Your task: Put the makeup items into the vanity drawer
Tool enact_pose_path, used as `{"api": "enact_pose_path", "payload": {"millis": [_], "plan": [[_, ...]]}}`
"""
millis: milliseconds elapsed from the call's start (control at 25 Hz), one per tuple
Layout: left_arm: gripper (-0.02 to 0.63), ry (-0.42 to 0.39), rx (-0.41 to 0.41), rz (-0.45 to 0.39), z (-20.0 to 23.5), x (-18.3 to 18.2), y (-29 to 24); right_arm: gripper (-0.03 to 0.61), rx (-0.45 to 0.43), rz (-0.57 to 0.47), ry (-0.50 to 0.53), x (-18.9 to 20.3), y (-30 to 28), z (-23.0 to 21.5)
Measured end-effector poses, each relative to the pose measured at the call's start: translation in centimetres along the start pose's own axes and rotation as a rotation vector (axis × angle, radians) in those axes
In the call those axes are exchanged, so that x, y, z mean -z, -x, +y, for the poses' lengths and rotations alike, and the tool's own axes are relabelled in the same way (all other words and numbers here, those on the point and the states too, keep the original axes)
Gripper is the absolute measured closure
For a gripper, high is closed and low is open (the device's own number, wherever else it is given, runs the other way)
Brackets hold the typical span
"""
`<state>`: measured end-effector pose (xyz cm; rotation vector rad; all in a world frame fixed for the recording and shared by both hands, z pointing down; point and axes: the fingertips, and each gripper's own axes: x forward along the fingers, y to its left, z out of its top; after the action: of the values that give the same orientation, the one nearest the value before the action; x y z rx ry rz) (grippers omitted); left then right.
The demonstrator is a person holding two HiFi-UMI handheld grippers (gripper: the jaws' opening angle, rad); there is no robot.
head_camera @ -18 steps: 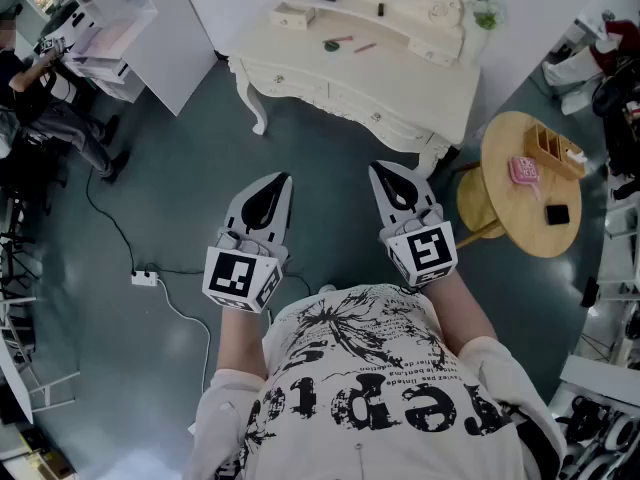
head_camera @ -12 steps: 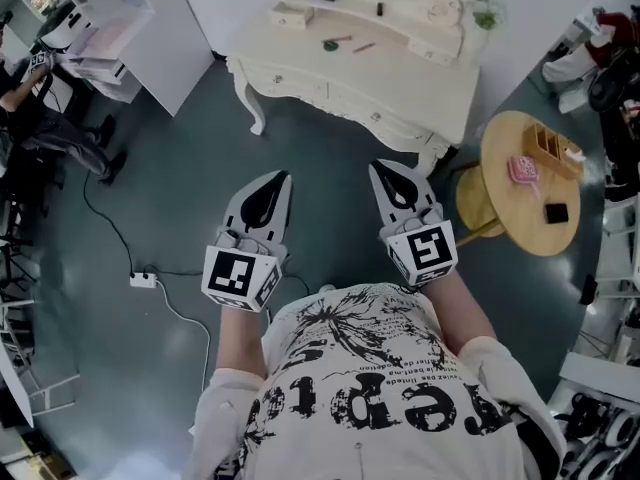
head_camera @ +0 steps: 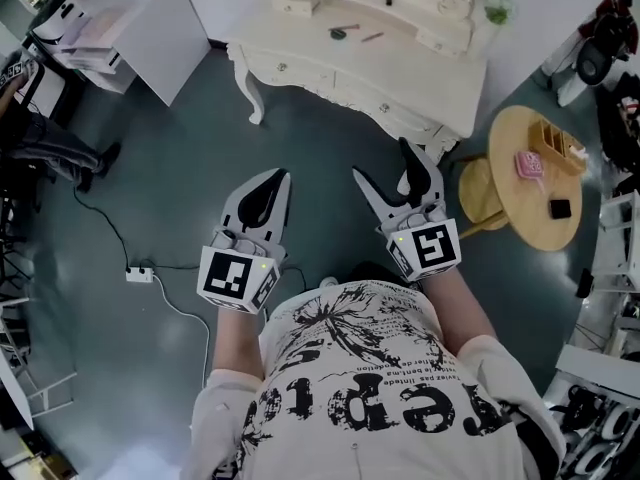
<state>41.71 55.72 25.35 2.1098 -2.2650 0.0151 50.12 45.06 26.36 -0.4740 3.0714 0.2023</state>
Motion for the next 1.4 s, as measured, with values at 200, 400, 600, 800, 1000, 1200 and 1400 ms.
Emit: {"api": "enact_pose_path", "payload": {"millis": [200, 400, 600, 800, 1000, 1200, 1400], "plan": [[0.600, 0.012, -0.024, 0.023, 2.9, 0.9, -0.7, 0.213, 0.002, 0.063, -0.045, 1.9, -3.4, -0.9], [0.600, 0.016, -0.066, 0.031, 6.6, 2.0, -4.4, 0.215, -0.042, 0.104, -0.065, 4.7, -8.5, -3.2], [0.600, -0.031, -0.063, 0.049, 10.4, 2.1, -11.4, 0.216, -0.098, 0.119, -0.061, 6.3, -16.3, -7.4], [0.600, -0.031, -0.090, 0.055, 16.8, 0.5, -20.6, 0.216, -0.106, 0.125, -0.088, 6.8, -25.8, -13.9], [0.600, -0.062, -0.080, 0.061, 21.7, -0.5, -30.0, 0.224, -0.113, 0.161, -0.094, 8.2, -33.7, -20.3], [0.600, -0.056, -0.056, 0.063, 25.0, -0.6, -36.8, 0.224, -0.086, 0.231, -0.080, 10.1, -39.2, -25.0], [0.600, -0.041, -0.027, 0.076, 27.9, -0.1, -41.7, 0.225, -0.052, 0.338, -0.109, 13.4, -42.6, -28.4]]}}
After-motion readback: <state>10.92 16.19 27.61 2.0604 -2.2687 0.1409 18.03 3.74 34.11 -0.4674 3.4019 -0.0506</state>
